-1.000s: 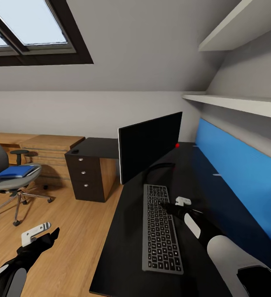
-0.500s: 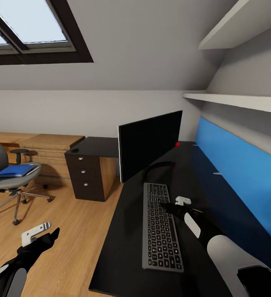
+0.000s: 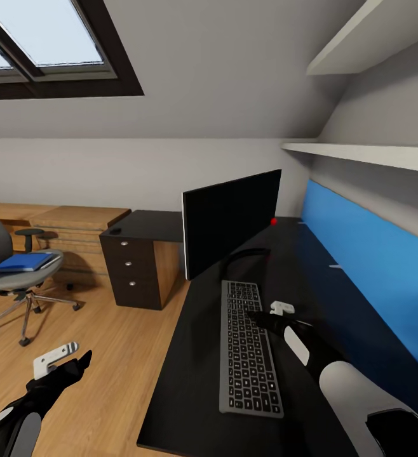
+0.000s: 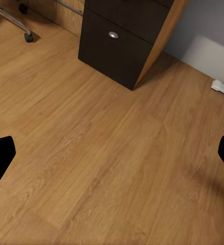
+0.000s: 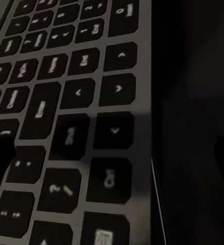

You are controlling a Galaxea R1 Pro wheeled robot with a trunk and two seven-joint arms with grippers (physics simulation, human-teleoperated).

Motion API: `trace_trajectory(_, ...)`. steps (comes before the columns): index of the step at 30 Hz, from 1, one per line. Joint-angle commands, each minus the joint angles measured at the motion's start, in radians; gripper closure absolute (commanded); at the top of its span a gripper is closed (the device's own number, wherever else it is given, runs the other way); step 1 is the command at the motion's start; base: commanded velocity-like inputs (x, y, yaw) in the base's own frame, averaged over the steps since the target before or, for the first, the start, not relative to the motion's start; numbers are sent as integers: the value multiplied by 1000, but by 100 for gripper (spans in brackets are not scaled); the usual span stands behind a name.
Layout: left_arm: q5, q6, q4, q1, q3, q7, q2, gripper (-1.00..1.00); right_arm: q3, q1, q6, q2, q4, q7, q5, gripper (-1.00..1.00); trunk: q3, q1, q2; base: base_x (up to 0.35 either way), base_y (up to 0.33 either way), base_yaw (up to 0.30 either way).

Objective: In the bedroom, organize the workspace by keeping the computer under the desk, ensuring the monitor is on the desk, placing the keyboard on the desk next to the monitor, placing the mouse on the desk next to the keyboard, moving the folder from the swivel chair onto the desk next to the mouse, stacking the notebook on top of the folder with the pen on top of the notebook, and positioning the swivel chair next to the desk.

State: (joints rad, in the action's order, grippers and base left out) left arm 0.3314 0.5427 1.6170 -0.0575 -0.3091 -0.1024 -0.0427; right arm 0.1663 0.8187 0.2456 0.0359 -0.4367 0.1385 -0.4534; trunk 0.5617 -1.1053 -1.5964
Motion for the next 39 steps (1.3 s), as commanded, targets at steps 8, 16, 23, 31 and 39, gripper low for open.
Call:
trace_trajectory(8, 11, 5, 1, -1, 0, -8, 0, -100, 5, -1, 8, 1, 18, 0, -10, -100, 11, -12, -22, 0, 0, 0)
trace_trajectory(16, 12, 7, 0, -1, -1, -6, 0, -100, 5, -1, 8, 2, 18, 0, -10, -100, 11, -12, -22, 0, 0, 0)
trace_trajectory(23, 10, 4, -4, -1, 11, -6, 0, -100, 5, 0, 8, 1, 18, 0, -10, -100, 11, -12, -22, -23, 0, 0)
trace_trajectory(31, 9, 3, -5, -1, 14, -7, -1, -100, 5, 0, 8, 1, 18, 0, -10, -100, 11, -12, -22, -147, 0, 0)
trace_trajectory(39, 9, 3, -5, -1, 15, -7, -2, -100, 5, -1, 8, 1, 19, 0, -10, -100, 11, -12, -22, -44, 0, 0)
